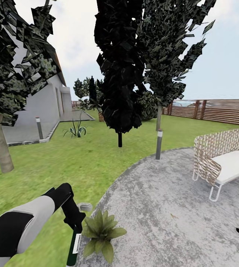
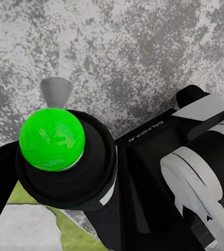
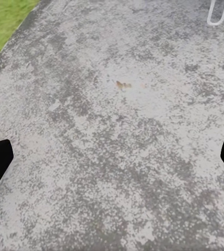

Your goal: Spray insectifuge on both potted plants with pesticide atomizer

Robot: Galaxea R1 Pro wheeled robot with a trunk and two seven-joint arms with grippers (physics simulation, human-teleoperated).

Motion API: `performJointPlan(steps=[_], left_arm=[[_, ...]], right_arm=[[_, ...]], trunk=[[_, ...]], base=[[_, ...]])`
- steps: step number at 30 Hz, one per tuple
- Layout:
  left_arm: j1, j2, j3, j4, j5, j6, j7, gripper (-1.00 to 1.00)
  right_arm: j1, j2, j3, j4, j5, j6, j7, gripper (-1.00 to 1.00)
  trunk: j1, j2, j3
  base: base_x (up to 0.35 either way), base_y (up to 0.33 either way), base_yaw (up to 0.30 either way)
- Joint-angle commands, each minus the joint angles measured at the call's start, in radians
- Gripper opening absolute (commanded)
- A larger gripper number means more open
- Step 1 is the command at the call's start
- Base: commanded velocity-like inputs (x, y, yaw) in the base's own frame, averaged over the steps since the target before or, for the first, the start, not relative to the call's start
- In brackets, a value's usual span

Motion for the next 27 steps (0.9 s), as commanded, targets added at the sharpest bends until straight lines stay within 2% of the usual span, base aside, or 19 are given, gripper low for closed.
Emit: performJointPlan(steps=[1,5,13,18,27], left_arm=[[0.000,0.000,-0.007,-0.002,0.000,0.005,-0.009,-1.00],[0.000,0.002,-0.008,0.000,0.000,0.005,-0.009,-1.00],[0.001,0.002,-0.008,0.022,0.000,0.005,-0.009,-1.00],[0.001,0.002,-0.008,0.052,-0.001,0.004,-0.007,-1.00],[0.007,0.003,-0.008,0.058,-0.001,0.004,-0.004,-1.00]], right_arm=[[-0.001,0.000,-0.001,-0.001,0.009,0.004,0.010,1.00],[-0.001,0.000,-0.001,-0.001,0.009,0.004,0.010,1.00],[-0.001,0.000,-0.001,-0.001,0.009,0.004,0.010,1.00],[-0.001,0.000,-0.001,-0.001,0.009,0.004,0.010,1.00],[-0.001,0.000,-0.001,-0.001,0.009,0.004,0.010,1.00]], trunk=[[0.000,-0.001,-0.001],[0.000,-0.001,-0.001],[0.000,-0.001,-0.001],[0.000,-0.001,-0.001],[0.000,-0.001,-0.002]], base=[[0.004,0.000,0.000],[0.054,0.000,0.000],[0.212,0.000,0.000],[0.031,0.000,0.000],[0.002,0.000,0.002]])
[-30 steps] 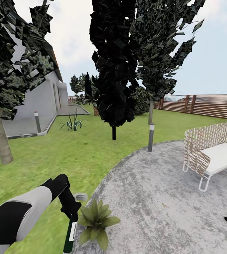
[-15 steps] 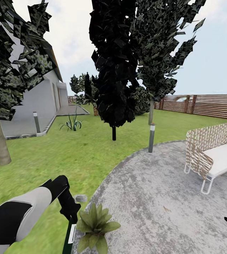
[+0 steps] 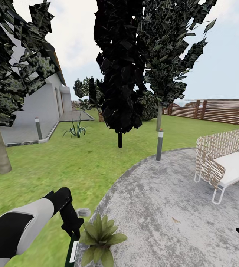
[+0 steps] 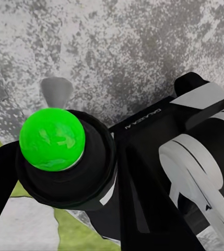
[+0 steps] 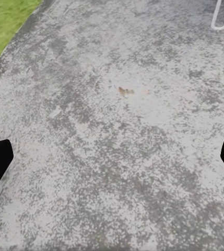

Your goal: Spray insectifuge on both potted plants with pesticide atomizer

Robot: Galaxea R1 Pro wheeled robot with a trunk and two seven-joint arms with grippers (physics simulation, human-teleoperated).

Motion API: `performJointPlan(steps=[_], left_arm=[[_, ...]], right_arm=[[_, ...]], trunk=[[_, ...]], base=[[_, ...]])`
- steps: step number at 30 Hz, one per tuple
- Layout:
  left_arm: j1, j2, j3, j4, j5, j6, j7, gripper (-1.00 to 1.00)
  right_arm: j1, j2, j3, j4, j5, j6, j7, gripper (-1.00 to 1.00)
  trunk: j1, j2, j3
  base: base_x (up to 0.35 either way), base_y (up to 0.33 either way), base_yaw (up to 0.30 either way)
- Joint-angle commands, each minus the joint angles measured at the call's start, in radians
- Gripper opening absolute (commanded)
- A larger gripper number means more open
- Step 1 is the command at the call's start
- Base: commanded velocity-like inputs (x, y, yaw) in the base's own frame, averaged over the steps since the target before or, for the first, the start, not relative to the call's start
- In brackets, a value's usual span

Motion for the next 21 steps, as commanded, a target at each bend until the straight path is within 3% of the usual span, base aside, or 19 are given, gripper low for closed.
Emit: performJointPlan(steps=[1,7,14,21], left_arm=[[0.000,0.000,-0.007,-0.002,0.000,0.005,-0.010,-1.00],[0.000,0.001,-0.011,-0.005,-0.001,0.005,-0.010,-1.00],[0.000,0.002,-0.045,-0.008,-0.001,0.005,-0.010,-1.00],[0.000,0.002,-0.048,-0.010,-0.001,0.005,-0.010,-1.00]], right_arm=[[-0.001,0.000,-0.001,-0.001,0.009,0.004,0.010,1.00],[-0.001,0.000,-0.001,-0.001,0.009,0.004,0.010,1.00],[-0.002,0.000,-0.001,-0.001,0.009,0.004,0.010,1.00],[-0.001,0.000,-0.001,-0.001,0.009,0.004,0.010,1.00]], trunk=[[0.000,-0.001,-0.002],[0.000,-0.001,-0.010],[0.000,-0.001,-0.014],[0.000,-0.001,-0.014]], base=[[0.000,0.000,0.042],[0.000,0.000,0.091],[0.000,0.000,0.046],[0.000,0.000,0.002]])
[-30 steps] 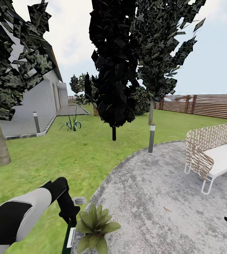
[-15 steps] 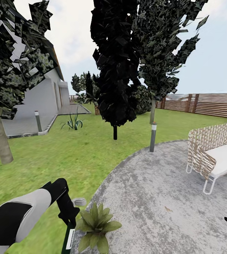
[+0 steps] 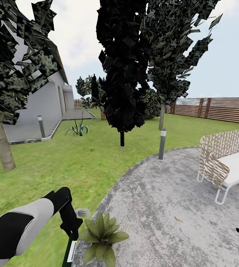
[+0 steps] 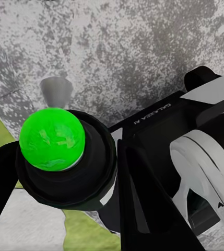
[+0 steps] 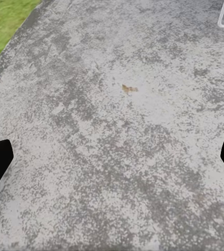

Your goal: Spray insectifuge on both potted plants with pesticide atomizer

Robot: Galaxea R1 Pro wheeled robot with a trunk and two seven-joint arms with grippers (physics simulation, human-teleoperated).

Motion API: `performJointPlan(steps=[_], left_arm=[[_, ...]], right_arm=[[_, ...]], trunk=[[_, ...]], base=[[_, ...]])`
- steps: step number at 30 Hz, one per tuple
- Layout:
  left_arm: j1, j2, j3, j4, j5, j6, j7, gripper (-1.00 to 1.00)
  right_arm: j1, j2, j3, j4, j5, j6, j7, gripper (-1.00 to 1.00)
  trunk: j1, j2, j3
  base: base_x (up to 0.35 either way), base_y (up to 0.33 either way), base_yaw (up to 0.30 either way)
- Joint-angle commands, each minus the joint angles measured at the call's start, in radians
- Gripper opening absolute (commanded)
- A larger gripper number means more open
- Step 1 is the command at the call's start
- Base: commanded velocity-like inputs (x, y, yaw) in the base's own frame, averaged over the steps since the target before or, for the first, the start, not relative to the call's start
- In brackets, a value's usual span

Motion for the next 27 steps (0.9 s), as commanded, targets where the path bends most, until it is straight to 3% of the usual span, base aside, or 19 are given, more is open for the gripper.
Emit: performJointPlan(steps=[1,5,12,22,27], left_arm=[[0.000,0.000,-0.008,-0.002,0.000,0.005,-0.010,-1.00],[0.000,0.000,-0.008,-0.002,0.000,0.005,-0.010,-1.00],[0.000,-0.002,-0.008,-0.008,0.001,0.005,-0.010,-1.00],[-0.001,-0.003,-0.008,-0.041,0.000,0.005,-0.010,-1.00],[-0.001,-0.003,-0.008,-0.048,0.001,0.005,-0.010,-1.00]], right_arm=[[-0.002,0.000,-0.001,-0.001,0.009,0.004,0.010,1.00],[-0.001,0.000,-0.001,-0.001,0.009,0.004,0.010,1.00],[-0.001,0.000,-0.001,-0.001,0.009,0.004,0.010,1.00],[-0.002,0.000,-0.001,-0.001,0.009,0.004,0.010,1.00],[-0.002,0.000,-0.002,-0.001,0.009,0.004,0.010,1.00]], trunk=[[0.000,-0.001,-0.001],[0.000,-0.001,-0.001],[0.027,-0.050,-0.023],[0.027,-0.050,-0.032],[0.046,-0.085,-0.048]], base=[[0.000,0.000,0.000],[0.000,0.000,0.000],[0.000,0.000,0.000],[0.000,0.000,0.013],[0.000,0.000,0.003]])
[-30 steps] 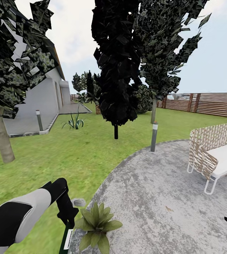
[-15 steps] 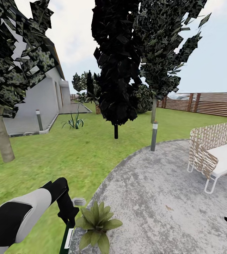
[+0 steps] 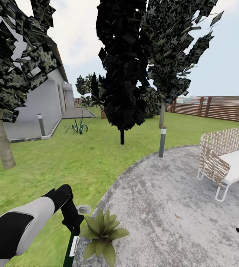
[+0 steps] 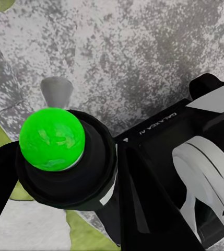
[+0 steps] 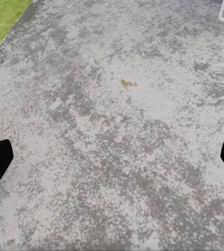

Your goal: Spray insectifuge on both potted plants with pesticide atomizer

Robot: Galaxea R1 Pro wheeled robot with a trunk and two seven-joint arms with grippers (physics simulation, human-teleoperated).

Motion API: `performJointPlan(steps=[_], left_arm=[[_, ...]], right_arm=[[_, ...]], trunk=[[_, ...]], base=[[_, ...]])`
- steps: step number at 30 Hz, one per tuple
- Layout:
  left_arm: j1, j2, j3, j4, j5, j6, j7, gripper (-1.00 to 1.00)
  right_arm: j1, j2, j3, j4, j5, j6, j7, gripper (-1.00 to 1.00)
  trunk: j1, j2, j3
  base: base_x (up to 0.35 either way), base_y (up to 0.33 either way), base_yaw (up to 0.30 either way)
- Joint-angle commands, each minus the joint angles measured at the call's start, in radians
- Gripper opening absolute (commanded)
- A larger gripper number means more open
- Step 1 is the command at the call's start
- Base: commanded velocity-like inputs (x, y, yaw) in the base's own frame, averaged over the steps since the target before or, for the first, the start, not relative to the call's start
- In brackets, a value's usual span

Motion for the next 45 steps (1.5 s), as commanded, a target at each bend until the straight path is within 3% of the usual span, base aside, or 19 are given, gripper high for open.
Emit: performJointPlan(steps=[1,8,22,45], left_arm=[[0.000,0.000,-0.007,-0.002,0.000,0.005,-0.009,-1.00],[-0.001,0.000,-0.007,-0.003,0.000,0.005,-0.009,-1.00],[-0.001,0.002,-0.009,-0.003,-0.001,0.005,-0.009,-1.00],[0.000,0.002,-0.008,-0.003,0.000,0.005,-0.009,-1.00]], right_arm=[[-0.001,0.000,-0.001,-0.001,0.009,0.004,0.010,1.00],[-0.002,0.000,0.000,-0.001,0.009,0.004,0.010,1.00],[-0.001,0.000,0.000,-0.002,0.009,0.004,0.010,1.00],[-0.002,0.000,-0.001,-0.002,0.009,0.004,0.010,1.00]], trunk=[[0.004,-0.008,-0.004],[0.031,-0.057,-0.033],[0.031,-0.057,-0.038],[0.115,-0.211,-0.129]], base=[[0.000,0.000,0.000],[0.000,0.000,0.026],[0.000,0.000,0.014],[0.000,0.000,0.061]])
